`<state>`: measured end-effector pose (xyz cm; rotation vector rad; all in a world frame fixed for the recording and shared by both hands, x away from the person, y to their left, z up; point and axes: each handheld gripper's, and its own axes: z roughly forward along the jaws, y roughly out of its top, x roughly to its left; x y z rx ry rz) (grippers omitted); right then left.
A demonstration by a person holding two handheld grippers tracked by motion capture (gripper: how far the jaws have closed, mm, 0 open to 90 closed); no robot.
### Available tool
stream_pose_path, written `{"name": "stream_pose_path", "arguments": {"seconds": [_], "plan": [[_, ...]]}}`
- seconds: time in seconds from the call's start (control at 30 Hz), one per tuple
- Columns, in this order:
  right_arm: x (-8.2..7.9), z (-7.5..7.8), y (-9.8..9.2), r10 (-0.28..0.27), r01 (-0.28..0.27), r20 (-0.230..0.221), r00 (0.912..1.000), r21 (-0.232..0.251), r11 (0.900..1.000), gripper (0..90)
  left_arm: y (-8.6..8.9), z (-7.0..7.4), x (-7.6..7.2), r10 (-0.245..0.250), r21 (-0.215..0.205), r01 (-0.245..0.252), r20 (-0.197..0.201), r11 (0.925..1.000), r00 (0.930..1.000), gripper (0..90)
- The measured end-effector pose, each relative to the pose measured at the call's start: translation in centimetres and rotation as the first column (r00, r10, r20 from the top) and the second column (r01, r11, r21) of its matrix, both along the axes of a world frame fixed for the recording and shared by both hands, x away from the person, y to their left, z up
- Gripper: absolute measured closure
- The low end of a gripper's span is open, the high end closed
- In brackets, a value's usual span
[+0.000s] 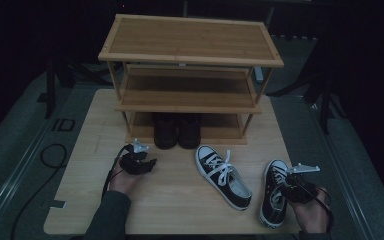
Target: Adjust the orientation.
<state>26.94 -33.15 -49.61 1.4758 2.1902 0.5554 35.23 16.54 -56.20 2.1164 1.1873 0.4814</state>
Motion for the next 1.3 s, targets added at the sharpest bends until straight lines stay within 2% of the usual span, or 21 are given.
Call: {"name": "stream_pose_path", "arguments": {"seconds": [0.13,0.3,0.37,0.4,0.43,0.57,0.6,0.63,0.77,0.9,0.93,0.97,1.03,1.07,1.17,1.3], "plan": [[0.0,0.2,-0.8,0.002,-0.003,0.064,0.9979,0.008,1.000,79.8,0.0,0.0,0.0,0.000,0.000,0.000,0.000,1.0000,1.0000,51.8],[0.4,0.2,-1.2,0.032,-0.035,0.095,0.9950,0.036,0.999,80.7,0.0,0.0,0.0,0.001,0.000,-0.001,0.000,1.0000,1.0000,51.8],[0.8,0.3,-0.9,0.087,-0.095,0.127,0.9881,0.054,0.994,80.9,0.0,0.0,0.0,0.001,0.000,-0.001,0.000,1.0000,1.0000,51.9],[1.3,0.4,-0.4,0.126,-0.134,0.146,0.9813,0.048,0.990,80.9,0.0,0.0,0.0,0.001,0.000,-0.001,0.000,1.0000,1.0000,51.9],[1.3,0.4,-0.4,0.126,-0.134,0.146,0.9813,0.048,0.990,80.9,0.0,0.0,0.0,0.001,0.000,-0.001,0.001,1.0000,1.0000,51.9],[2.0,0.7,0.7,0.183,-0.189,0.184,0.9656,0.013,0.982,80.9,0.0,0.0,0.0,0.000,0.000,0.000,0.001,1.0000,1.0000,51.8],[2.4,0.9,1.0,0.218,-0.223,0.206,0.9541,0.002,0.975,80.8,0.0,0.0,0.0,0.000,0.000,0.000,0.001,1.0000,1.0000,51.9],[2.4,0.9,1.0,0.218,-0.223,0.206,0.9541,0.002,0.975,80.8,0.0,0.0,0.0,0.001,-0.001,-0.001,0.001,1.0000,1.0000,51.9],[3.4,1.2,1.6,0.281,-0.285,0.243,0.9283,-0.020,0.958,80.8,0.0,0.0,0.0,0.000,0.000,0.000,0.001,1.0000,1.0000,51.9],[4.3,1.4,2.4,0.333,-0.331,0.261,0.9062,-0.051,0.942,80.8,0.0,0.0,0.0,0.001,-0.001,-0.001,0.002,1.0000,1.0000,51.8],[4.3,1.4,2.4,0.333,-0.331,0.261,0.9062,-0.051,0.942,80.8,0.0,0.0,0.0,0.001,-0.001,-0.001,0.002,1.0000,1.0000,51.8],[4.6,1.3,2.6,0.353,-0.350,0.269,0.8962,-0.059,0.935,80.7,0.0,0.0,0.0,0.001,-0.001,-0.001,0.002,1.0000,1.0000,51.8],[5.4,1.2,3.5,0.402,-0.396,0.290,0.8686,-0.080,0.915,80.7,0.0,0.0,0.0,0.001,-0.002,-0.001,0.002,1.0000,1.0000,51.8],[5.4,1.2,3.5,0.402,-0.396,0.290,0.8686,-0.080,0.915,80.7,0.0,0.0,0.0,0.001,-0.004,-0.001,0.003,1.0000,1.0000,51.8],[6.3,0.9,4.2,0.441,-0.430,0.304,0.8443,-0.109,0.896,80.7,0.0,0.0,0.0,0.000,-0.001,0.000,0.002,1.0000,1.0000,51.8],[7.0,0.6,5.4,0.486,-0.455,0.302,0.8204,-0.171,0.874,80.7,0.0,0.0,0.0,-0.001,-0.001,0.001,0.002,1.0000,1.0000,51.8]]}}
